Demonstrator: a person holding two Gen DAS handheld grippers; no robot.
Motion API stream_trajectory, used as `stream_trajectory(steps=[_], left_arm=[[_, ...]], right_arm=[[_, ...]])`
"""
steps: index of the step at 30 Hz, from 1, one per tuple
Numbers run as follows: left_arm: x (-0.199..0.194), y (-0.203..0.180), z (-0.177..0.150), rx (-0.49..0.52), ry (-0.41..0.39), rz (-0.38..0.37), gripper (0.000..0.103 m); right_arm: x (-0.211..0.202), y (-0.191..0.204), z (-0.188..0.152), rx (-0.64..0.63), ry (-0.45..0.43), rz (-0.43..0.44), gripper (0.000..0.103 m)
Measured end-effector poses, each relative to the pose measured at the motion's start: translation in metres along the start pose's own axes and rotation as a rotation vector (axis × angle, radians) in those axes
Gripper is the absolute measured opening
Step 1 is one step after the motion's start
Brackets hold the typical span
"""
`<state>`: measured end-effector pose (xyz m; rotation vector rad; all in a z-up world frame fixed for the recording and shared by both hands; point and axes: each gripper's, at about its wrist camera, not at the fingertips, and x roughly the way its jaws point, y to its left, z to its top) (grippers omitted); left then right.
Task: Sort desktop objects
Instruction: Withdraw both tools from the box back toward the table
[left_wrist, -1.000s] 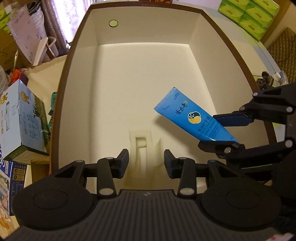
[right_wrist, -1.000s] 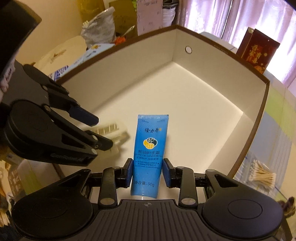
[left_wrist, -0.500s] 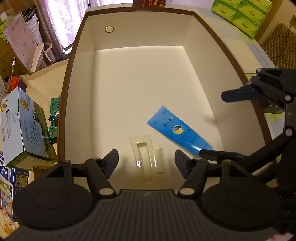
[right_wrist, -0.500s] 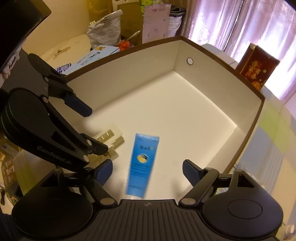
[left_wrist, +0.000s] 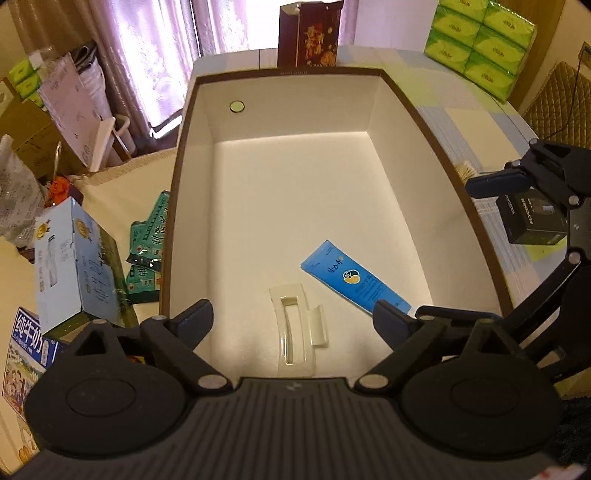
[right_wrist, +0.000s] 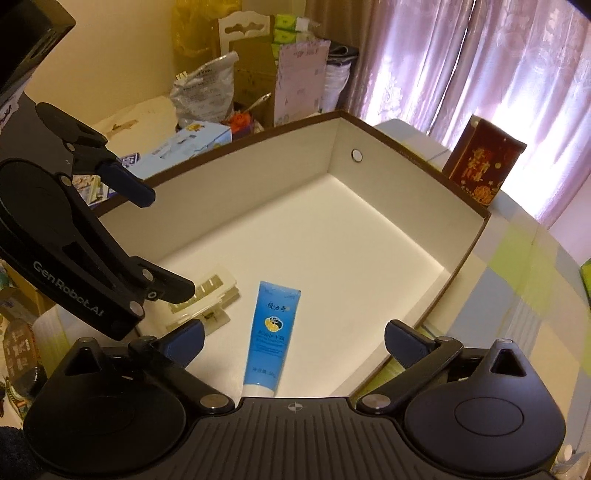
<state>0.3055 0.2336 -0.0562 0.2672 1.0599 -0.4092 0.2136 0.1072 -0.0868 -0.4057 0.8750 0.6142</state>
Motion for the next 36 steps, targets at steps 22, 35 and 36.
stream_trajectory(steps=[22, 35, 36], left_arm=[[-0.057, -0.041, -0.036, -0.191, -0.047, 0.152, 0.096], [-0.075, -0.088, -0.061, -0.296, -0.036, 0.193, 0.097], [-0.077, -0.093, -0.064, -0.305, -0.038, 0.191, 0.097]], right_arm=[[-0.066, -0.016, -0.042, -0.046, -0.101, 0.143, 0.101], [-0.094, -0.036, -0.079, -0.064, -0.097, 0.227, 0.101], [-0.096, -0.038, -0.083, -0.062, -0.096, 0.231, 0.101]])
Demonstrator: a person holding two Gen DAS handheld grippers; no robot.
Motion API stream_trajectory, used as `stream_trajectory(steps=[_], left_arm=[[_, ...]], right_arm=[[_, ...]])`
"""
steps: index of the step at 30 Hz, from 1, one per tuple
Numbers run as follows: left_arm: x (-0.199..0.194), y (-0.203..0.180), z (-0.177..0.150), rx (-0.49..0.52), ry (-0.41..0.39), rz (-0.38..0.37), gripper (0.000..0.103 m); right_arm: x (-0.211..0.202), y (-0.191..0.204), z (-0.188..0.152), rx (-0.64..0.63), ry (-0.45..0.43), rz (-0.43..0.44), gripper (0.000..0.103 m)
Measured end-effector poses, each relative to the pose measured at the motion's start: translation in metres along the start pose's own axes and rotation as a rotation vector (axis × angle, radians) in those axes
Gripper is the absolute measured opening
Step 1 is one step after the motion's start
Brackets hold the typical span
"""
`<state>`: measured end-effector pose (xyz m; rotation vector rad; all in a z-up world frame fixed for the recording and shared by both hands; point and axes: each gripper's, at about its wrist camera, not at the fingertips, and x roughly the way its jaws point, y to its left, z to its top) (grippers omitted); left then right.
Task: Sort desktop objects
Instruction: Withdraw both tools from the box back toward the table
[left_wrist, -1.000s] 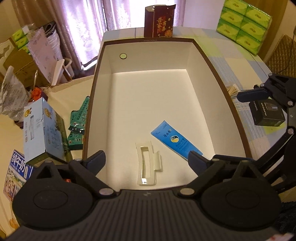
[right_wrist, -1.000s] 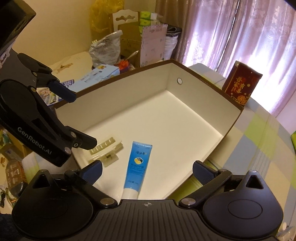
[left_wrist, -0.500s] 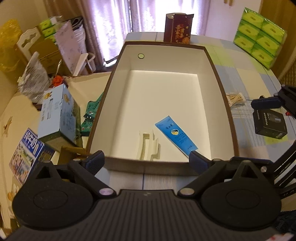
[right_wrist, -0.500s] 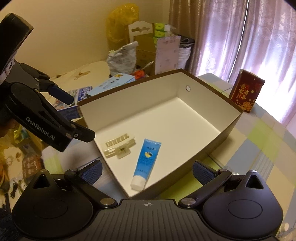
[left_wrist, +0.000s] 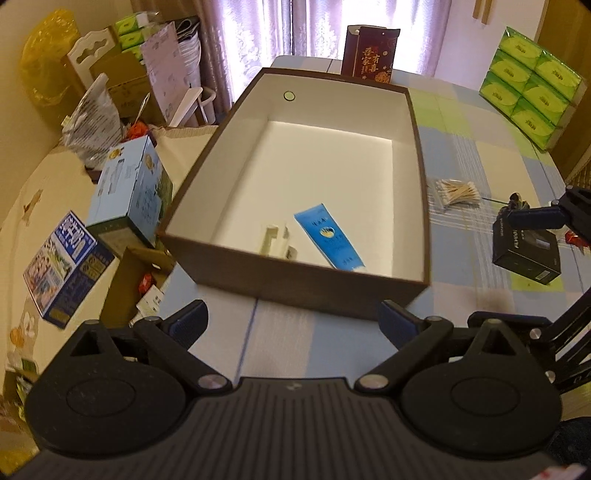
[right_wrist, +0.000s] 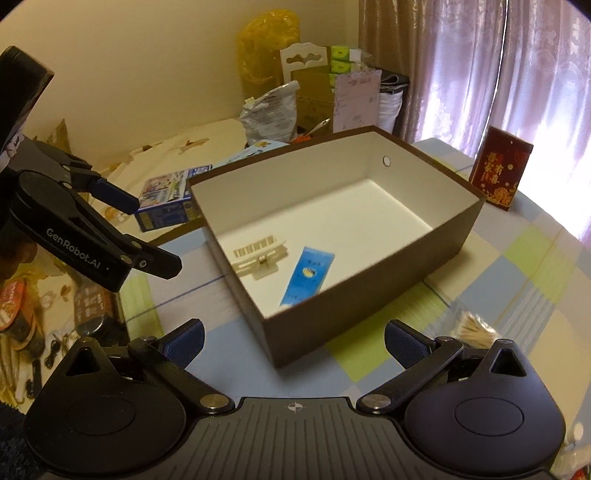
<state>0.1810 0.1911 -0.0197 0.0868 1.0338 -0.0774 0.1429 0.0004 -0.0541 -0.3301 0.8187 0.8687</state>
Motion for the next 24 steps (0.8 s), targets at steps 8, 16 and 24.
stream_trajectory(steps=[8, 16, 24], left_arm=[[-0.010, -0.038, -0.018, -0.023, 0.006, -0.035, 0.097], [-0.007, -0.093, -0.020, 0.013, 0.012, -0.123, 0.097], [0.005, -0.151, -0.010, 0.088, 0.016, -0.213, 0.096]], right_arm=[[-0.024, -0.025, -0.030, 0.058, 0.016, 0.013, 0.101], [-0.057, -0.061, -0.073, 0.159, 0.045, -0.035, 0.101], [-0.092, -0.107, -0.123, 0.313, 0.071, -0.143, 0.101]])
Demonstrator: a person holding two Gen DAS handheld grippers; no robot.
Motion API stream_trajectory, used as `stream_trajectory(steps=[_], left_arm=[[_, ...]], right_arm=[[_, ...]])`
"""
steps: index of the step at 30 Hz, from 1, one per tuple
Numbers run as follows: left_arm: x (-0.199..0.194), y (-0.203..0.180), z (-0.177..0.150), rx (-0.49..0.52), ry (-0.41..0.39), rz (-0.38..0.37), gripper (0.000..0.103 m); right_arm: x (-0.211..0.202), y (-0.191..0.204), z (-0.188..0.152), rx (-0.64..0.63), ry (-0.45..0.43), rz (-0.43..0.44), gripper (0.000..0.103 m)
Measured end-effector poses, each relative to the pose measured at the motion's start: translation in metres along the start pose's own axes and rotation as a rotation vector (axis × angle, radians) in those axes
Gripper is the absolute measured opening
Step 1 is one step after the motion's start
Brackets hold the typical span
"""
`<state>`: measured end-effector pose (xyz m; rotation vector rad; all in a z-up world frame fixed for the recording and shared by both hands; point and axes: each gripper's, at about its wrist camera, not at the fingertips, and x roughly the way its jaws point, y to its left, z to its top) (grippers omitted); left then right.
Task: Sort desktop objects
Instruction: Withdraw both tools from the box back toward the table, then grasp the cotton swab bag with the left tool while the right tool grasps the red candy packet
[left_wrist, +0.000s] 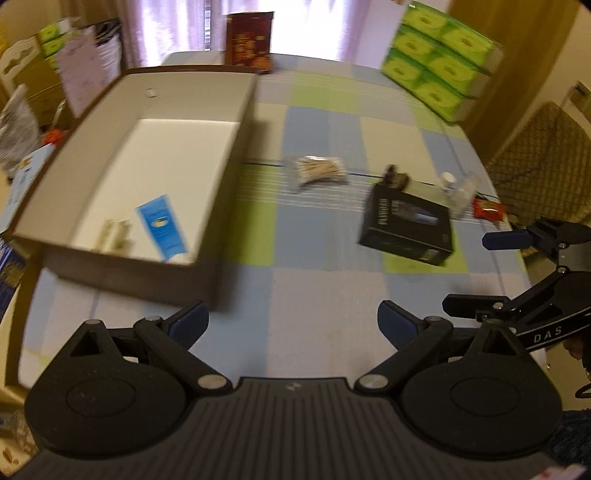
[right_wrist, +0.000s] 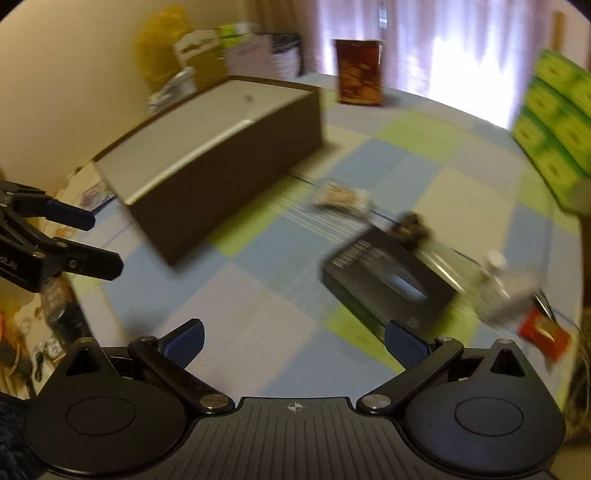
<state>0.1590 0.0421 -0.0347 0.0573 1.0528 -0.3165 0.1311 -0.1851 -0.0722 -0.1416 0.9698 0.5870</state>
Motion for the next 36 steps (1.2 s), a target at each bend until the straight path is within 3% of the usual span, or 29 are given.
stream_trajectory(steps=[9, 20, 22, 29, 36], left_arm=[[0.035, -0.042, 0.022, 0.080, 0.006, -0.062, 0.095], [0.092, -0.052, 0.067, 0.114, 0.000, -0.068, 0.088], [0.101, -0.054, 0.078, 0.131, 0.000, -0.062, 0.088], [0.141, -0.049, 0.108, 0.155, 0.004, -0.058, 0.088], [0.174, -0.045, 0.125, 0.193, 0.044, -0.048, 0.088]], right_arm=[[-0.021, -0.057, -0.025, 0.144, -0.012, -0.120, 0.101], [-0.020, -0.140, -0.042, 0.322, -0.092, -0.327, 0.101], [-0.018, -0.153, -0.043, 0.299, -0.123, -0.346, 0.099], [-0.003, -0.188, -0.039, 0.078, -0.144, -0.370, 0.073], [0.036, -0.212, -0.031, -0.140, -0.048, -0.323, 0.058]])
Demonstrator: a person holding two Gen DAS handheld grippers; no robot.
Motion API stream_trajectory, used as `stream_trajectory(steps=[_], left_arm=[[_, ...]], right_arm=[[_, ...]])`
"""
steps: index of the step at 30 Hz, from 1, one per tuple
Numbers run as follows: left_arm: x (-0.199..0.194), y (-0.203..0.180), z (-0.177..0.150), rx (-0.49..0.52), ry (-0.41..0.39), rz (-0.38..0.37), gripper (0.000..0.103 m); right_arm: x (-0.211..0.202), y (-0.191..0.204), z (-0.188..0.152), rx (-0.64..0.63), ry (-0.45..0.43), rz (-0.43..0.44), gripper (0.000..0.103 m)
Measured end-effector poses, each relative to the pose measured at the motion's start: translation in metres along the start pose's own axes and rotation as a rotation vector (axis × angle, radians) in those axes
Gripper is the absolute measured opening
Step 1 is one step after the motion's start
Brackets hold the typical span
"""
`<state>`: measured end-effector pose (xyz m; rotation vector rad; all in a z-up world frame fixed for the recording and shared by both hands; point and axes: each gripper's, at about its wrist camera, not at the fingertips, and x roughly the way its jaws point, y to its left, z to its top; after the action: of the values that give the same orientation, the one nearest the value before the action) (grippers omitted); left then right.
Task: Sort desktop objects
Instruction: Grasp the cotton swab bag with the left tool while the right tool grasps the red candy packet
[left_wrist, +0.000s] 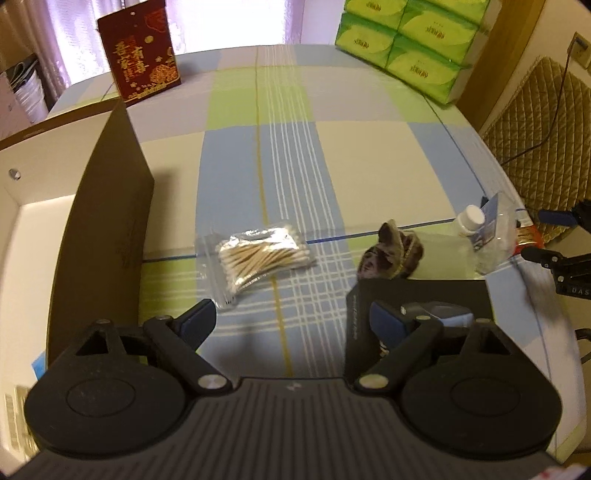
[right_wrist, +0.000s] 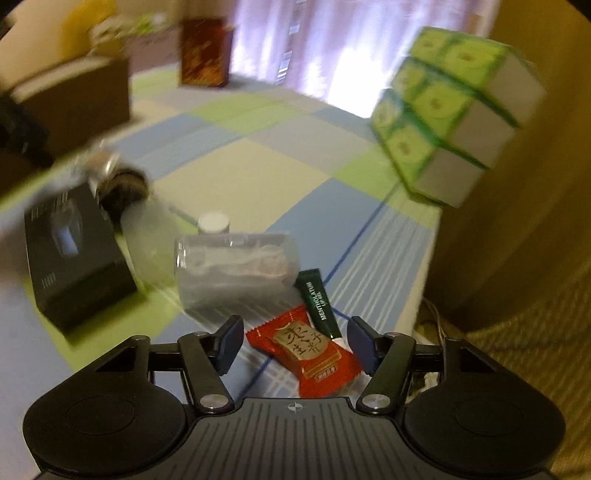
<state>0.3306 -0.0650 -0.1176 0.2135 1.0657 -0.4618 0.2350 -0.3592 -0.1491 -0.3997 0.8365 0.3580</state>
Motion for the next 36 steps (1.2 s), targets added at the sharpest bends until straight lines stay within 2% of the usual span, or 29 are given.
stream_trajectory(steps=[1, 2, 3, 4, 10, 17, 21, 24, 27, 29, 31, 36], left_arm=[[0.003, 0.001, 0.003, 0.008, 0.002, 0.000, 0.086], [0.006, 0.002, 0.005, 0.018, 0.007, -0.001, 0.084], [0.009, 0.002, 0.008, 0.036, 0.014, -0.005, 0.082], [0.011, 0.002, 0.009, 0.050, 0.016, -0.005, 0.078], [0.030, 0.002, 0.022, 0.180, 0.047, 0.001, 0.070], [0.062, 0.004, 0.036, 0.371, 0.112, -0.016, 0.058], [0.077, 0.001, 0.042, 0.475, 0.134, -0.027, 0.058], [0.086, 0.002, 0.046, 0.479, 0.149, -0.024, 0.052], [0.091, 0.004, 0.046, 0.431, 0.159, -0.042, 0.045], [0.090, 0.004, 0.044, 0.407, 0.163, -0.054, 0.033], [0.088, 0.005, 0.044, 0.359, 0.177, -0.057, 0.027], [0.079, 0.004, 0.031, 0.256, 0.206, -0.016, 0.023]], right_arm=[[0.005, 0.001, 0.000, -0.024, 0.018, 0.004, 0.054], [0.009, 0.000, -0.002, -0.041, 0.039, 0.017, 0.043], [0.012, -0.001, -0.003, -0.048, 0.062, 0.046, 0.038], [0.015, -0.003, -0.005, -0.047, 0.082, 0.078, 0.025], [0.008, -0.004, -0.012, -0.001, 0.108, 0.157, 0.025], [0.002, -0.005, -0.016, 0.090, 0.113, 0.159, 0.025], [0.000, -0.008, -0.017, 0.143, 0.124, 0.151, 0.025], [-0.002, -0.009, -0.018, 0.172, 0.127, 0.143, 0.025], [-0.002, -0.009, -0.019, 0.195, 0.126, 0.136, 0.025], [-0.002, -0.009, -0.018, 0.203, 0.130, 0.130, 0.025], [0.000, -0.008, -0.018, 0.211, 0.133, 0.126, 0.025], [0.005, -0.006, -0.016, 0.222, 0.142, 0.104, 0.025]])
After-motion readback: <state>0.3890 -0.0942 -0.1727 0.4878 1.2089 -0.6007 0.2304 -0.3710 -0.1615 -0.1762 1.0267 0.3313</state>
